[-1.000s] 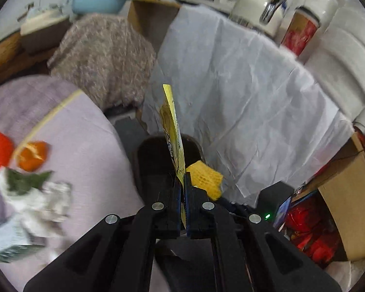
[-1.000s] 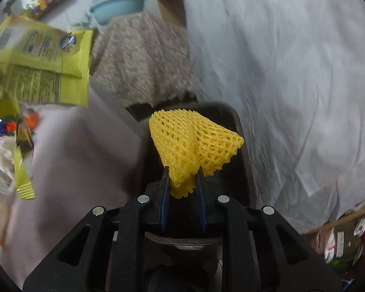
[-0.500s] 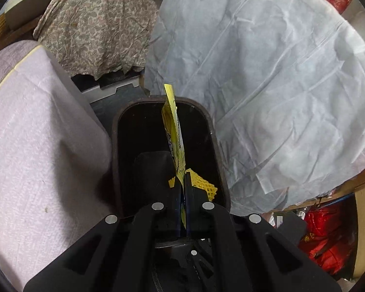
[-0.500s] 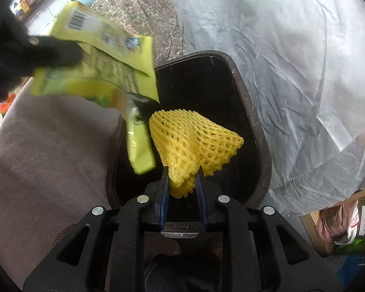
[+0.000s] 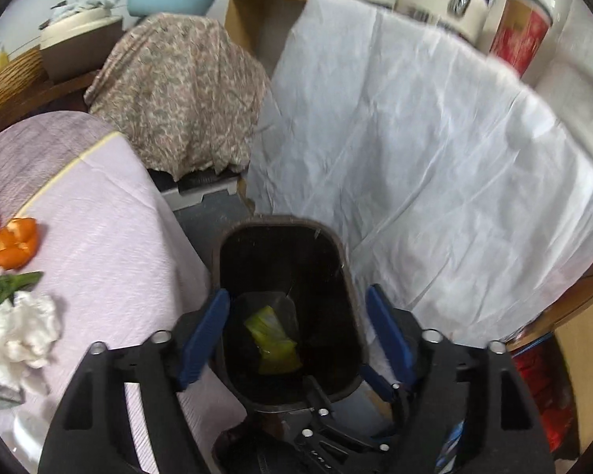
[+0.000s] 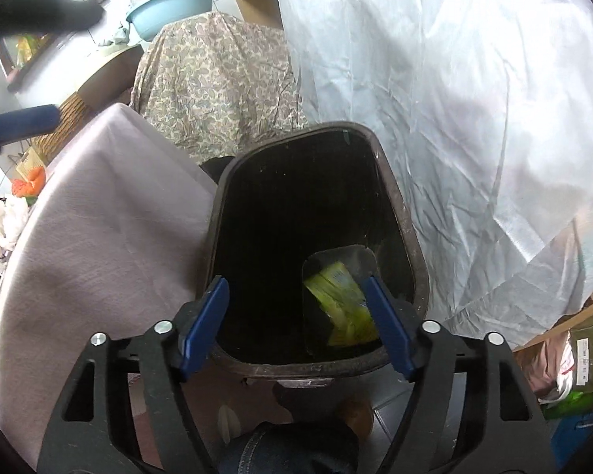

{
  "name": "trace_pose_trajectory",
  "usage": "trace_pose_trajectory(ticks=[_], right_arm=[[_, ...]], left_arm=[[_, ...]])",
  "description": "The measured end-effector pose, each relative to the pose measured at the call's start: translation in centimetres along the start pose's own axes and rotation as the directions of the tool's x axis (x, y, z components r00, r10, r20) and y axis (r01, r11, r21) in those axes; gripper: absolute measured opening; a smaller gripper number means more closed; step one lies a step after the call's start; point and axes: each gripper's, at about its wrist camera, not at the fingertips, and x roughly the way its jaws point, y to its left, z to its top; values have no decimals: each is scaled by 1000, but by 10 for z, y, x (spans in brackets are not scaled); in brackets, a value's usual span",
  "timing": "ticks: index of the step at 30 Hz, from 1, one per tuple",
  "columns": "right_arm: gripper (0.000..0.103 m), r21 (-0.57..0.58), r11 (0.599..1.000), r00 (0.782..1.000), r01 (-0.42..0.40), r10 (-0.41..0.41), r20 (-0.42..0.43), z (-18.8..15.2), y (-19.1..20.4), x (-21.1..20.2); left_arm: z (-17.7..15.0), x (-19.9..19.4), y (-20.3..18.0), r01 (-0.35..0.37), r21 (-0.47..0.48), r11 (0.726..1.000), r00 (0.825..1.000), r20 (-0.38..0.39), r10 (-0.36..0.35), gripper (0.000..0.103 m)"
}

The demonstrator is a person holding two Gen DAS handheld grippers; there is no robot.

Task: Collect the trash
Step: 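Carry both items to the black bin and open both grippers to drop them, then return to the table and grasp the white-orange drink bottle with the left gripper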

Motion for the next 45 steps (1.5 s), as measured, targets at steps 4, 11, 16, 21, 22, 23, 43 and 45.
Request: trace_pose_trajectory(ticks=[4, 11, 16, 21, 22, 23, 43, 45], right_arm=[[78, -25, 1000, 1000, -13, 13, 9, 1, 17, -12], [83, -70, 996, 996, -47, 52, 76, 4, 56, -55], [87, -140, 987, 985, -84, 104, 140, 3, 94, -97], [91, -224, 966, 969, -133, 174, 175, -2, 131, -132], [91, -241, 960, 966, -144, 189, 176, -3, 137, -137], [91, -265, 951, 962, -157, 208, 176, -5, 145, -142], [95, -423, 881, 956, -211, 276, 97, -24, 210, -147], [95, -391, 894, 958, -220, 273, 84, -14, 203, -142]], left_arm=[[-4, -36, 3, 39, -33, 999, 998, 59, -37, 86], [-22, -114, 0, 108, 29, 994, 976, 188, -112, 97], [-40, -156, 5, 147, 93, 985, 966, 202, -164, 97], [-60, -188, 30, 156, 105, 982, 963, 207, -175, 97], [-65, -194, 39, 154, 106, 982, 962, 211, -174, 97], [-70, -202, 49, 151, 108, 983, 960, 219, -172, 97], [-128, -222, 199, 26, 21, 999, 994, 108, -28, 97], [-121, -206, 191, 40, 72, 997, 997, 57, -45, 97]])
